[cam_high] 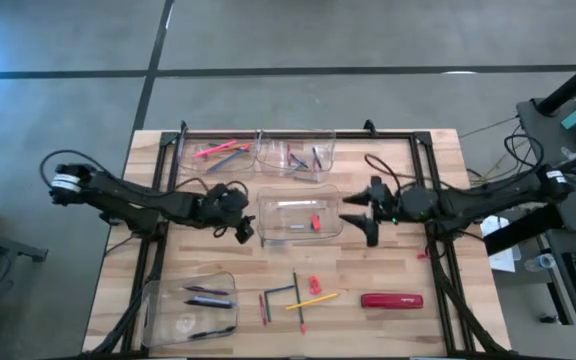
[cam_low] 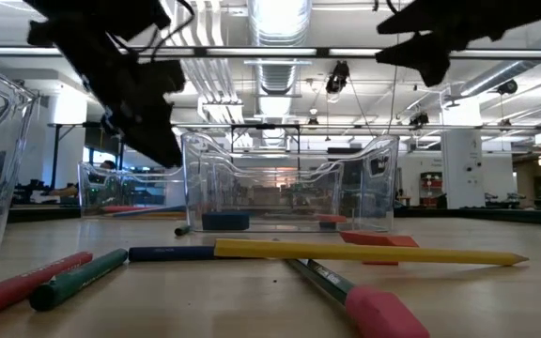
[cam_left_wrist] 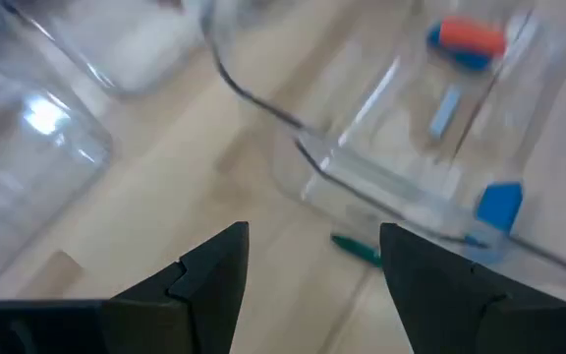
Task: Sort crayons/erasers/pens/pencils in bins
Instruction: Put the top green crayon into the top right transparent bin
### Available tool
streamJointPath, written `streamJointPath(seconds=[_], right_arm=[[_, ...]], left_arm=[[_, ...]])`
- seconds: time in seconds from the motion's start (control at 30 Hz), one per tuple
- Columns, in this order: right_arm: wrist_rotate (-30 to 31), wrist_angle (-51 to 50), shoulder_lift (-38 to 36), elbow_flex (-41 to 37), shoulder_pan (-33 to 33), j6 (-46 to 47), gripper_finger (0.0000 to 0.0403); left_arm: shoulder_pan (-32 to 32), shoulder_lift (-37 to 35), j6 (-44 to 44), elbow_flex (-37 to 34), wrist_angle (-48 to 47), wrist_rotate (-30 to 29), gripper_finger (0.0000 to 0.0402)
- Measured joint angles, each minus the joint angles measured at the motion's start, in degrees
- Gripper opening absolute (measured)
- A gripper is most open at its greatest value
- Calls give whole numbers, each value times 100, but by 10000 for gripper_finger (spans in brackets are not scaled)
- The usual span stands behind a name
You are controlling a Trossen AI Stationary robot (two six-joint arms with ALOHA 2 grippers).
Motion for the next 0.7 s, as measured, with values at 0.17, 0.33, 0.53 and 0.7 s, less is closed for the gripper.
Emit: streamJointPath(seconds=[0.17,0.33,0.53,0.7], right_arm=[[334,481,-272,-625,433,103,231],[337,476,-332,-806,497,252,231],[340,502,-333,-736,497,111,231],[333,503,-359,-658,497,103,231]], left_arm=[[210,855,273,444,-35,400,214],[288,1430,576,999,1,633,214],[285,1665,348,1327,-657,813,214],[293,1645,-937,1159,-1133,742,214]])
